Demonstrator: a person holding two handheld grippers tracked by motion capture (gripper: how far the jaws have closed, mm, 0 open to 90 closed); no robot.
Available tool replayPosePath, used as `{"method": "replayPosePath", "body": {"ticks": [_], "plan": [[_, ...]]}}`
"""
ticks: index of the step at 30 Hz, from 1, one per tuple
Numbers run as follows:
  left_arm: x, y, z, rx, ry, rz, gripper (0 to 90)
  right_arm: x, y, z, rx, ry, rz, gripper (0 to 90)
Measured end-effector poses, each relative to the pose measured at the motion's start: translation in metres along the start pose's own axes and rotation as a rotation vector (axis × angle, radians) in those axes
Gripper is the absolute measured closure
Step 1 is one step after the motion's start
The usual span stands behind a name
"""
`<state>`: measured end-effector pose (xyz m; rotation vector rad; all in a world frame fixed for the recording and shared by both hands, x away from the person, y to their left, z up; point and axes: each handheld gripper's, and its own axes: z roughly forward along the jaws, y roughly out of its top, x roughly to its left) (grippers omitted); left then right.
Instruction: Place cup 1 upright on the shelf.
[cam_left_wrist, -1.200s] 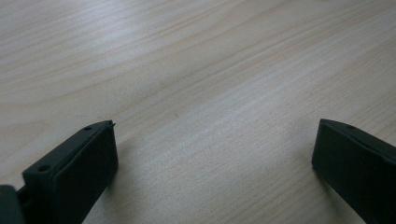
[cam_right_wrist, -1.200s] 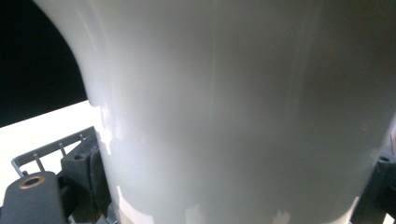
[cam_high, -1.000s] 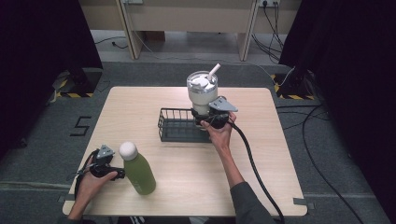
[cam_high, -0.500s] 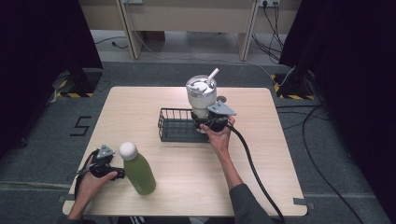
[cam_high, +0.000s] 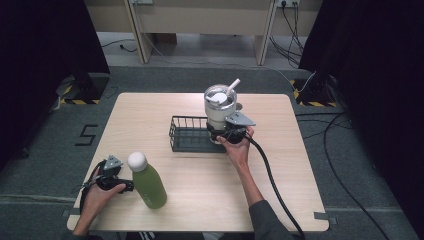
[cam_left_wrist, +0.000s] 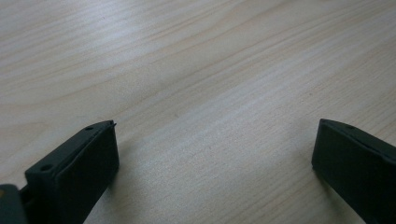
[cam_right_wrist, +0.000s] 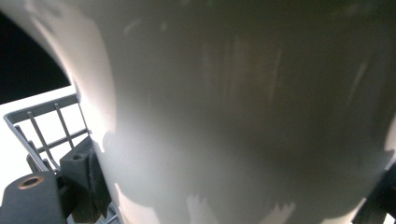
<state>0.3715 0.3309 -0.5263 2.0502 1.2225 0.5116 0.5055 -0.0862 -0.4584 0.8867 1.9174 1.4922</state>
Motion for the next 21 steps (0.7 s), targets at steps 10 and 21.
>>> {"method": "replayPosePath", "body": {"ticks": [10,21], "plan": [[0.0,0.0,0.0,0.0,0.0,0.0,0.1,-0.0024,-0.0007,-0.0018,0.018,0.01,-0.006,9.6],[0.0,0.0,-0.0001,0.0,-0.001,0.002,0.1,0.0029,0.0015,-0.0072,0.046,-0.027,0.001,11.0]]}}
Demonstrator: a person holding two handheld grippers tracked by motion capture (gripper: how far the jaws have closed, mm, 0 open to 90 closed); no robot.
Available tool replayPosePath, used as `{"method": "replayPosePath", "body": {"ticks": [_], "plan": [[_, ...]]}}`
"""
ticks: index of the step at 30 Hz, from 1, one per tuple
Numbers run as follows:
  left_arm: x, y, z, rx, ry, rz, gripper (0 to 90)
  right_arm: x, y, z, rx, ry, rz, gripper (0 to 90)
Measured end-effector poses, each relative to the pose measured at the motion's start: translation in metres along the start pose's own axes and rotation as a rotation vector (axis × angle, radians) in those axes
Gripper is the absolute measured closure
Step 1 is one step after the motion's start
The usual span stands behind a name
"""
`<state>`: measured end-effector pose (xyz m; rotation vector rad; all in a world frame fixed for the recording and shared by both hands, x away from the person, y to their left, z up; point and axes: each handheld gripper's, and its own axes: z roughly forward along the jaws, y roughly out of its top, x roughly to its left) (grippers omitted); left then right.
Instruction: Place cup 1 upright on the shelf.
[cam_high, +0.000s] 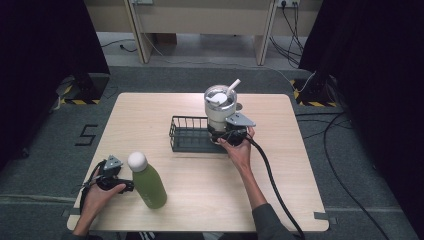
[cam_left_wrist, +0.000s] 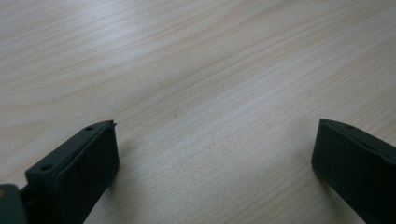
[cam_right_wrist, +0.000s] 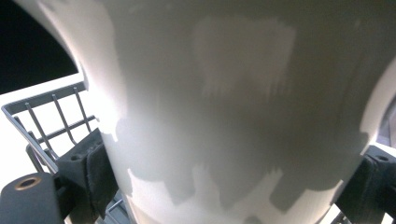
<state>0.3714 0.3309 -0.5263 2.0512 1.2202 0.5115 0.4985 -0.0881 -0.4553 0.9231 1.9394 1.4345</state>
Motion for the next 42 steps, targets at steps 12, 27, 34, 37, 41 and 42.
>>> {"method": "replayPosePath", "body": {"ticks": [12,27,34,37,41,42], "plan": [[0.0,0.0,0.0,-0.001,0.0,-0.001,0.1,-0.001,0.002,-0.003,0.021,0.011,-0.003,10.9],[0.0,0.0,0.0,-0.001,0.0,0.0,0.1,-0.001,0.004,-0.007,0.035,0.002,-0.011,10.9],[0.0,0.0,0.0,-0.002,-0.001,0.001,0.2,0.0,0.001,-0.009,0.012,-0.005,0.001,10.9],[0.0,0.0,0.0,-0.002,-0.002,0.001,0.2,0.0,0.0,-0.01,0.007,-0.007,-0.003,10.9],[0.0,0.0,0.0,-0.002,-0.002,0.001,0.2,-0.001,-0.001,-0.012,0.002,-0.004,0.009,10.8],[0.0,0.0,0.0,-0.002,-0.002,0.001,0.2,-0.001,-0.001,-0.012,0.002,-0.004,0.009,10.8]]}}
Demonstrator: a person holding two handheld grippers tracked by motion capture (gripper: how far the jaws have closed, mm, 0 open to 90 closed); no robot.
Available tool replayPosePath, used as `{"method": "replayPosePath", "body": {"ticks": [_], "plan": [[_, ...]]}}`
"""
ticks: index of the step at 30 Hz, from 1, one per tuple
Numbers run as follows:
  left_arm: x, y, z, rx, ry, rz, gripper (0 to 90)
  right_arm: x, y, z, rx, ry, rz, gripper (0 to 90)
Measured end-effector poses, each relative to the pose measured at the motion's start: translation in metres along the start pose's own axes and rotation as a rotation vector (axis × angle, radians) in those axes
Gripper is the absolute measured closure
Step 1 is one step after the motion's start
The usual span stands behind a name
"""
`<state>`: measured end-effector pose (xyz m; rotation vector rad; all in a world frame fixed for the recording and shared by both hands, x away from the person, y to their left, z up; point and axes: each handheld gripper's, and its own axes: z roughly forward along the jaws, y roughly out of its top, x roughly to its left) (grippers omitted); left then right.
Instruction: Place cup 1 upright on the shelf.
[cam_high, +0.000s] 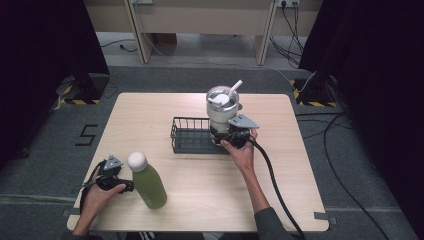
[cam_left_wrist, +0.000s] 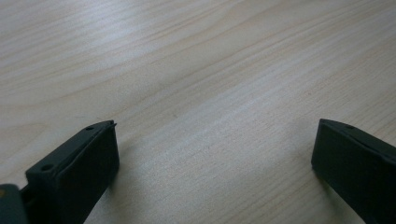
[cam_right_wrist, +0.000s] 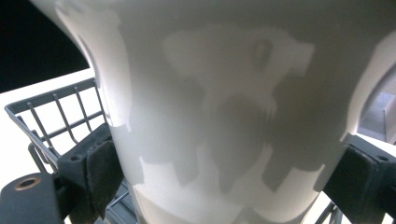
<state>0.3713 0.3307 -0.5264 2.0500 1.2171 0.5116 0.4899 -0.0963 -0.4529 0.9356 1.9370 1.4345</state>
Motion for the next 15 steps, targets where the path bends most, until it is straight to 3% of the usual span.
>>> {"method": "replayPosePath", "body": {"ticks": [4,8,15], "plan": [[0.0,0.0,0.0,0.0,0.0,0.0,0.2,-0.0019,0.0007,-0.0007,-0.024,0.024,0.034,9.8],[0.0,0.0,0.0,0.0,0.0,0.0,0.2,-0.0011,0.003,-0.0042,-0.026,0.011,0.005,9.7],[0.0,0.0,0.0,0.0,0.0,0.001,0.2,-0.0019,0.0021,-0.0076,-0.032,0.015,0.007,10.0]]}}
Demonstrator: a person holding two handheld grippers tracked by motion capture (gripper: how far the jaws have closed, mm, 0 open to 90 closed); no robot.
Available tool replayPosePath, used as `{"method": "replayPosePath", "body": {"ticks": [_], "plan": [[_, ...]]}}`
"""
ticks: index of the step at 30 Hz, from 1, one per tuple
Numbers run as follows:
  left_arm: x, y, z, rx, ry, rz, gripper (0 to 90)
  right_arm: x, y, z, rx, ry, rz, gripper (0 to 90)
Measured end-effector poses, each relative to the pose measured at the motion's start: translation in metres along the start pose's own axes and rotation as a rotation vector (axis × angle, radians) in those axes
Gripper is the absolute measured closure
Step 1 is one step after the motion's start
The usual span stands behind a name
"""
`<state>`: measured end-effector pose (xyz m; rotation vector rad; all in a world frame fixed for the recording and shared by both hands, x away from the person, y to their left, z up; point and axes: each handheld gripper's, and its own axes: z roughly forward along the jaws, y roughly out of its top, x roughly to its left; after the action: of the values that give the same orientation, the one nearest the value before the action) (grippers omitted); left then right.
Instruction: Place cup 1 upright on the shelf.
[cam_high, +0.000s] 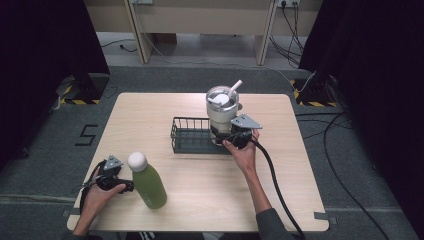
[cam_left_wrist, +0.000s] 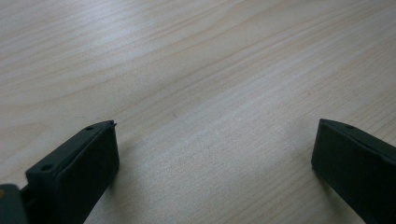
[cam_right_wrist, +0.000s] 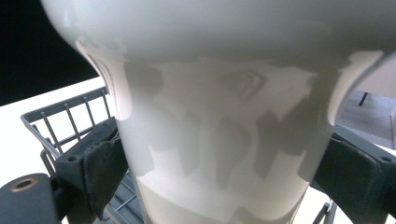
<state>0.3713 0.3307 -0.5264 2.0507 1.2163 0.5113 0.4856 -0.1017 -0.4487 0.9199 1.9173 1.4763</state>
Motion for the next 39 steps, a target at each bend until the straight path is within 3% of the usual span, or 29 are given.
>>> {"method": "replayPosePath", "body": {"ticks": [30,39], "plan": [[0.0,0.0,0.0,0.0,0.0,0.0,0.2,0.001,-0.002,-0.033,-0.002,0.004,-0.003,14.8],[0.0,0.0,0.0,-0.001,0.0,0.0,0.1,0.005,-0.002,-0.052,-0.012,0.024,-0.018,14.7]]}}
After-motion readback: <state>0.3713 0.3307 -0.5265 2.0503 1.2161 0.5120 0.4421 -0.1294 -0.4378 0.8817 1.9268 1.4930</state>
